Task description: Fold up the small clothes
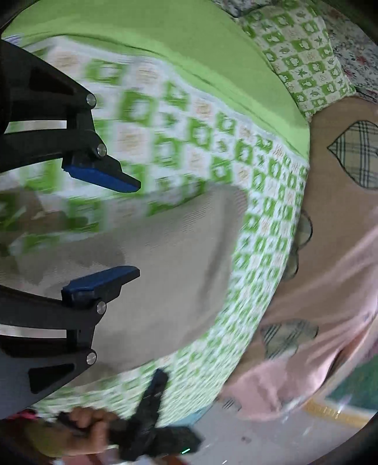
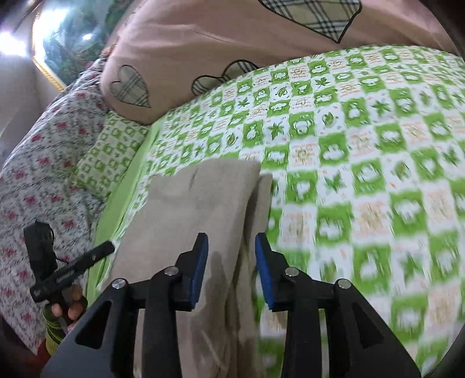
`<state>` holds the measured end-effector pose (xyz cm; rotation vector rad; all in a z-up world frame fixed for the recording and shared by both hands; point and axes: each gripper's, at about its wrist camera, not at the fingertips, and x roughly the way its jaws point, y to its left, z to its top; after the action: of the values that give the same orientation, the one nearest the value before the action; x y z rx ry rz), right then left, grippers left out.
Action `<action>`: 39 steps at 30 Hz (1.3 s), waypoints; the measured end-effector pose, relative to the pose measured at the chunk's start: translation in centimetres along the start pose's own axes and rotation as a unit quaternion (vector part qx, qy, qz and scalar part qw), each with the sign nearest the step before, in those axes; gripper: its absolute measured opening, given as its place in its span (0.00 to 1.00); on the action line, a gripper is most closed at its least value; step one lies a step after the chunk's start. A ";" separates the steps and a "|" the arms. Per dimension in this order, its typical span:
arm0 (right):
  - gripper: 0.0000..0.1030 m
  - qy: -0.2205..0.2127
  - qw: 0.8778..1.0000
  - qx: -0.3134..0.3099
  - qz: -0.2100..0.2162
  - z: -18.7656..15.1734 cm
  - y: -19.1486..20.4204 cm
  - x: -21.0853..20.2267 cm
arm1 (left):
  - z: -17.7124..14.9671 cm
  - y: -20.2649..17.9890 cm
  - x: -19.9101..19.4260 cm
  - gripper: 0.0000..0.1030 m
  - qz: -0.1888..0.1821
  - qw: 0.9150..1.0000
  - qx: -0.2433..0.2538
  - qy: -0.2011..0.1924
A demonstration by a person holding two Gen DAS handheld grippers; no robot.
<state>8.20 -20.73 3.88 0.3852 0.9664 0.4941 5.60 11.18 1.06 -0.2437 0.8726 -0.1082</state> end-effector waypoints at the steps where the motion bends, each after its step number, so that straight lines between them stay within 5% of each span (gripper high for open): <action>1: 0.41 0.003 1.000 -0.002 0.001 -1.1 0.1 -0.7 | -1.2 -0.4 -0.7 0.55 -0.006 1.000 0.004 0.002; 8: 0.45 0.032 0.999 0.004 0.007 -7.2 0.0 -2.8 | -10.0 -2.8 -3.5 0.62 -0.032 0.999 0.008 0.022; 17: 0.45 0.044 0.998 0.030 0.039 -9.3 -0.3 -1.7 | -10.6 -3.7 -0.7 0.61 0.027 0.999 0.025 0.012; 19: 0.38 0.050 0.997 0.025 0.046 -9.5 0.0 -1.2 | -10.7 -3.3 0.0 0.44 0.033 0.999 0.008 0.022; 21: 0.08 0.066 0.997 0.011 0.041 -9.6 0.4 -0.5 | -10.7 -3.5 0.0 0.30 0.030 0.999 -0.009 0.020; 26: 0.08 0.040 0.997 -0.022 0.060 -7.7 1.8 -3.0 | -11.2 -5.3 -0.8 0.29 0.055 0.998 0.043 0.002; 28: 0.07 0.027 0.997 -0.037 0.059 -6.7 2.2 -4.5 | -10.8 -4.4 -0.5 0.18 0.054 0.998 0.009 0.007; 32: 0.06 0.013 0.996 -0.080 0.021 -6.0 2.9 -5.9 | -10.1 -3.8 -0.3 0.12 0.056 0.998 -0.021 0.013; 39: 0.06 0.066 0.992 -0.082 -0.075 -9.1 -1.0 -1.6 | -11.3 -4.2 0.9 0.10 0.061 0.996 -0.040 0.048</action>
<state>-0.05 -21.56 -0.23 0.1321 1.0660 0.4621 -2.48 5.11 -5.50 -0.2606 0.9863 0.0299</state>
